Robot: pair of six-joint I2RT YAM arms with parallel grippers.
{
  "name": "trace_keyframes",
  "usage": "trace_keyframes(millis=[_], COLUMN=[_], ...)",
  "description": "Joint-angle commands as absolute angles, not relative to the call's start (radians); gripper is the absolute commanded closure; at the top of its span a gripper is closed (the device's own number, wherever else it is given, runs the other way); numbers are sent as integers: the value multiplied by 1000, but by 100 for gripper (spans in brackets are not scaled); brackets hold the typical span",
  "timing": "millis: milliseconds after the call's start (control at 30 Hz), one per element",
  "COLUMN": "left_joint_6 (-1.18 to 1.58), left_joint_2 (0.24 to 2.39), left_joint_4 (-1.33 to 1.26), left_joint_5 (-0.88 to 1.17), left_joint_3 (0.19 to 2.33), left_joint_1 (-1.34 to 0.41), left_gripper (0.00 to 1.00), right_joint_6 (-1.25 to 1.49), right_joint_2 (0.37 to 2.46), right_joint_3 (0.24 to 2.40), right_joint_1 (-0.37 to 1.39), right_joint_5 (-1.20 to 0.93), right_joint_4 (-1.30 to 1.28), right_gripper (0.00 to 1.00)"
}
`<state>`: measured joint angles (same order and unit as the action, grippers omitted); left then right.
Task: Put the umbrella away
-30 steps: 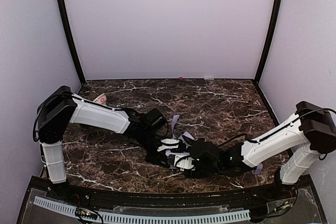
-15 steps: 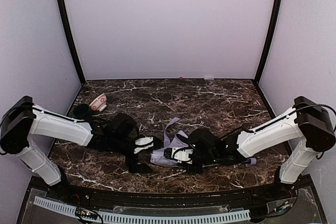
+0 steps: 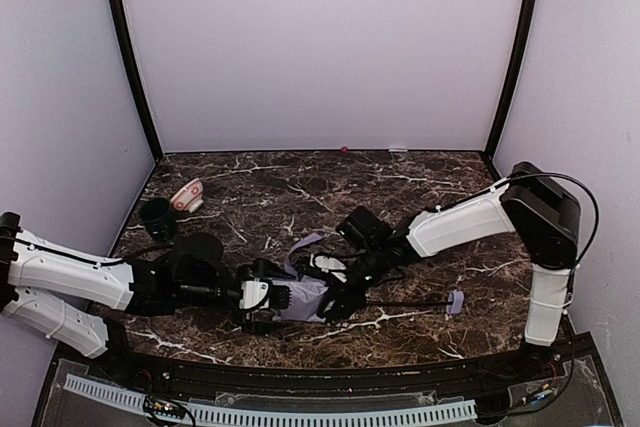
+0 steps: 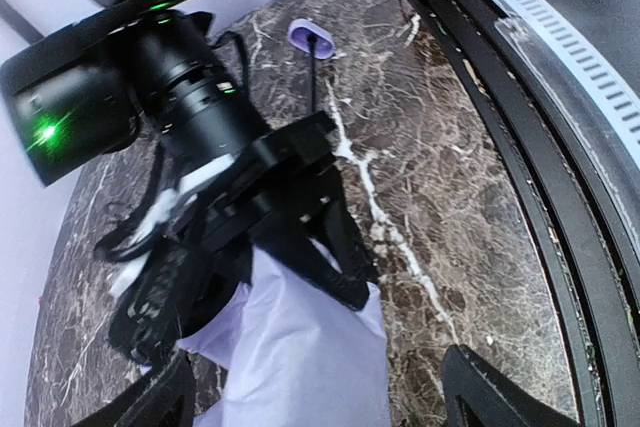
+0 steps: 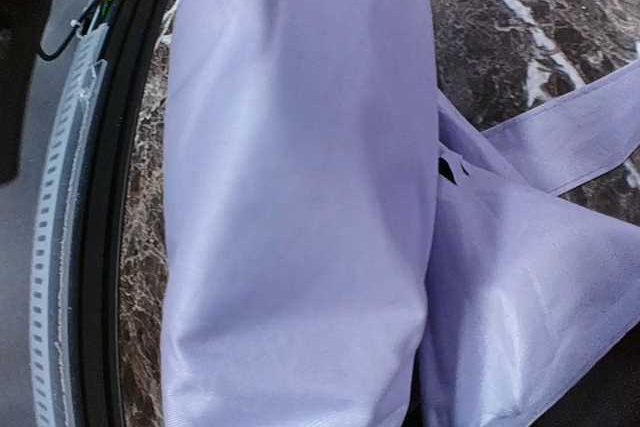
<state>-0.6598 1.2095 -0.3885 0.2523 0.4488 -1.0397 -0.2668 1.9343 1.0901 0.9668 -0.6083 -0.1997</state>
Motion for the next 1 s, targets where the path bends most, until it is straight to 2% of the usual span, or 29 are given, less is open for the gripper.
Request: trace_keyframes(millis=[0,233,533,633,767,900,967], left_joint_6=[-768,-735,-646,-640,-639,-645,-644], left_joint_2=[1271,1438,1630,1693,1755,1791,1804], left_joint_4=[-279,-108,116,160,212,241,257], left_joint_5=[212,116,137,168,167,174,187], left_joint_3=[495,592,729,767,810,833,846], left_joint_1=[-1069,-1074,-1075,-1075,-1075,-1074,-1074], left_gripper=[11,10,18,19,28,36,43], right_joint_6=[-223,-225,-108,-85,-49,-33,-40], right_joint_2=[2065,2130,2053,2008,1919,1802,1731], right_joint_3=[1110,1206,1160,1127,1070,1008,979], right_joint_1=[964,957,878,866,829,786,778], right_joint_5=[-712,-738,-731,-728,-699,-661,-609], right_joint_4=[-465,-548,-448,-422,-359,-310,-291], right_gripper=[89,85,78,72,52,47,45])
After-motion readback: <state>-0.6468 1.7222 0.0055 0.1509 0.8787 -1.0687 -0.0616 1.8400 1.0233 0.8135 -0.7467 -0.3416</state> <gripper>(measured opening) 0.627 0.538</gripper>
